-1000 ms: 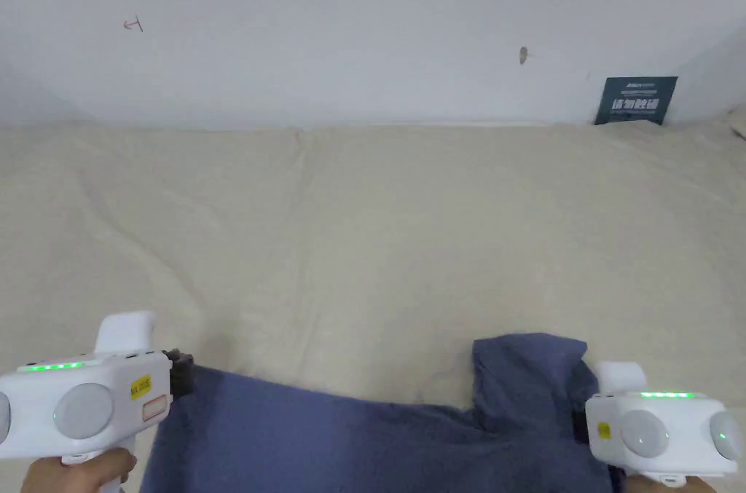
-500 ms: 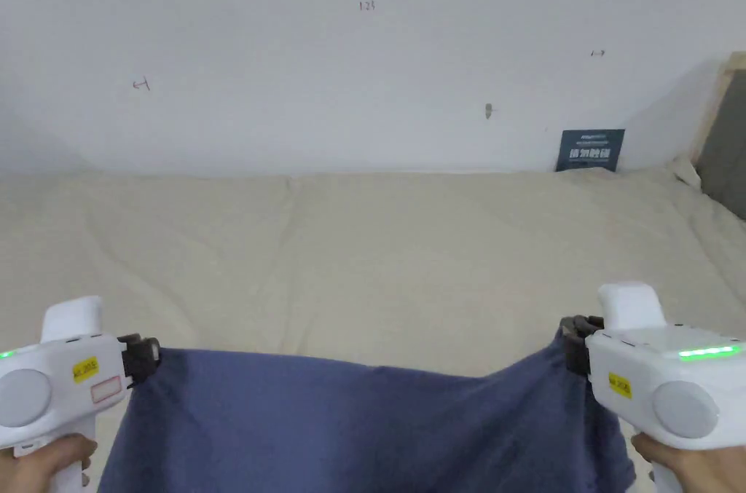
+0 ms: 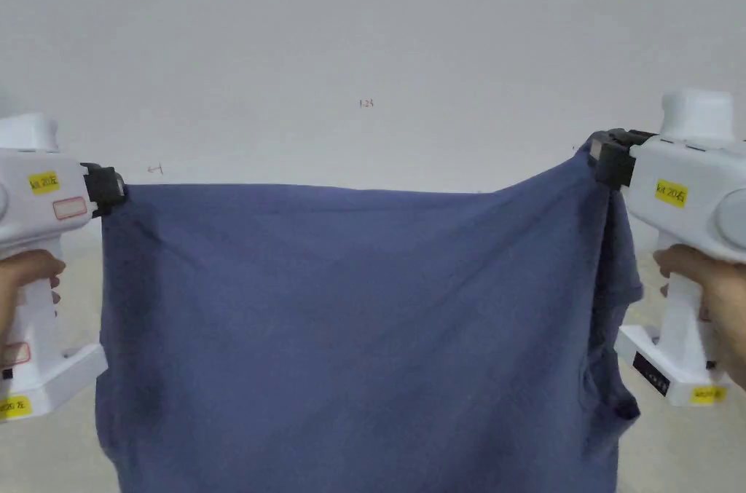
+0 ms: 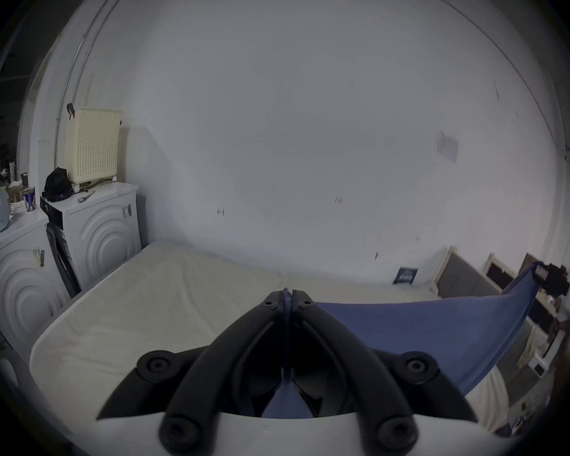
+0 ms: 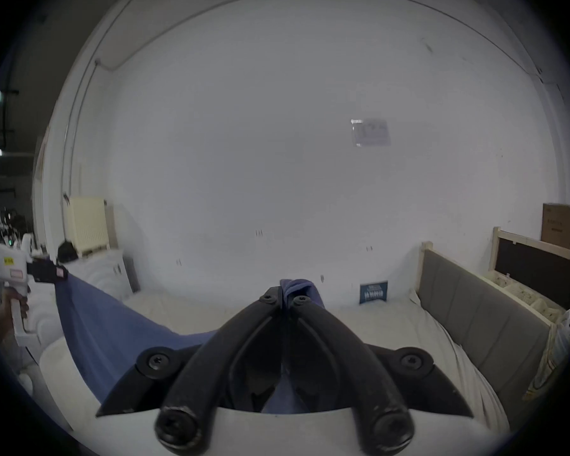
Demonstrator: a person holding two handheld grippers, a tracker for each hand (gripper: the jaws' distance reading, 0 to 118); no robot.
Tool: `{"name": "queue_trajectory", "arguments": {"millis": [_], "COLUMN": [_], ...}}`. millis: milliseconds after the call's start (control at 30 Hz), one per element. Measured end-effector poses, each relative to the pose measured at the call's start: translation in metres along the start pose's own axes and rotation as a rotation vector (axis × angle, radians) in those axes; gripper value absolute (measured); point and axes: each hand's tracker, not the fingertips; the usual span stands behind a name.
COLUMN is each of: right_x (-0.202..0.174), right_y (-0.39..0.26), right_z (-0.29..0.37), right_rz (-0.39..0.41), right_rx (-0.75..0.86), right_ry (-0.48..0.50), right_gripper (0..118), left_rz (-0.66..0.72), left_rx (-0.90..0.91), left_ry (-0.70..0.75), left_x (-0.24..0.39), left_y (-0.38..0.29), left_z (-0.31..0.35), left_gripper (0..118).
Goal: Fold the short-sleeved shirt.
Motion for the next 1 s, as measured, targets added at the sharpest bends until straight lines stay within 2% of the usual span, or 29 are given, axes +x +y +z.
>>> {"name": "queue_trajectory", "arguments": {"millis": [67, 167, 367, 533, 600, 700, 800, 833, 933, 967, 1000], "right_x": [0.007, 0.014, 0.021, 0.029, 0.037, 0.045, 0.051, 0.046, 0.046, 0.055, 0.054], "right_y": [0.017, 0.029, 0.009, -0.053, -0.083, -0.13, -0.17, -0.144, -0.146, -0.197, -0.196], "right_z": [-0.007, -0.018, -0.044, -0.065, -0.068, -0.068, -0.062, -0.065, -0.064, -0.044, -0.04], "right_rz": [-0.011, -0.009, 0.007, 0.008, -0.043, -0.065, -0.105, -0.125, -0.144, -0.149, -0.158], "right_rx": [0.019, 0.039, 0.028, -0.071, -0.135, -0.207, -0.279, -0.304, -0.343, -0.36, -0.374], "right_ry": [-0.001, 0.001, 0.0, 0.007, 0.052, 0.042, 0.046, 0.05, 0.047, 0.044, 0.048], "right_gripper": [1, 1, 1, 1, 1, 1, 1, 1, 1, 1, 1], "left_rz": [0.021, 0.009, -0.032, -0.022, -0.004, 0.006, 0.012, 0.021, 0.032, 0.027, 0.03], "left_rx": [0.059, 0.054, 0.078, -0.012, -0.077, -0.146, -0.221, -0.236, -0.285, -0.311, -0.32], "left_ry": [-0.016, 0.004, 0.022, 0.037, 0.034, 0.042, 0.057, 0.063, 0.062, 0.071, 0.074], "left_x": [0.003, 0.005, 0.009, -0.005, -0.015, -0.031, -0.044, -0.047, -0.055, -0.056, -0.058], "left_y": [0.019, 0.033, 0.02, -0.034, -0.062, -0.111, -0.157, -0.173, -0.212, -0.223, -0.235], "left_z": [-0.006, -0.024, -0.07, -0.108, -0.116, -0.118, -0.109, -0.104, -0.081, -0.073, -0.062], "left_gripper": [3, 3, 3, 3, 3, 3, 3, 3, 3, 3, 3]}}
